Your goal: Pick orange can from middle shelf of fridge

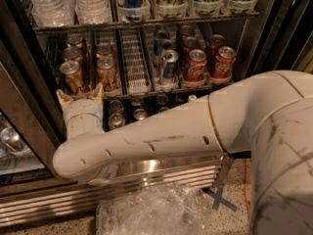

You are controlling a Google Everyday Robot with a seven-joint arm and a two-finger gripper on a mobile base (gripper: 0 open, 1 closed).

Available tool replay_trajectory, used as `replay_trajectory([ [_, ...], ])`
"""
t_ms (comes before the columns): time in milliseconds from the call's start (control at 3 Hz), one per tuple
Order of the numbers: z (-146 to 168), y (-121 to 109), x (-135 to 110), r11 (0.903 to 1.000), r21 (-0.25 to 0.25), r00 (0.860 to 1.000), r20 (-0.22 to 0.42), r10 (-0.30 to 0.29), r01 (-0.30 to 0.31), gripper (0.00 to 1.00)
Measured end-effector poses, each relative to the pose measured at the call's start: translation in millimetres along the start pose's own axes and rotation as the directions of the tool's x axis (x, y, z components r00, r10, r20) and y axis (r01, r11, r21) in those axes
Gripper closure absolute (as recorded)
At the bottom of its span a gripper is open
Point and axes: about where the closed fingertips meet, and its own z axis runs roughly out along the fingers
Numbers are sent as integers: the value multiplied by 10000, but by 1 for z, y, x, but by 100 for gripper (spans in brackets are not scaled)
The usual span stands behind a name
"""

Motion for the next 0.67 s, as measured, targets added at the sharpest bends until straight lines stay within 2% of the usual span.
replay_trajectory([
  [667,16,2,-13,9999,120,9985,539,-126,120,20],
])
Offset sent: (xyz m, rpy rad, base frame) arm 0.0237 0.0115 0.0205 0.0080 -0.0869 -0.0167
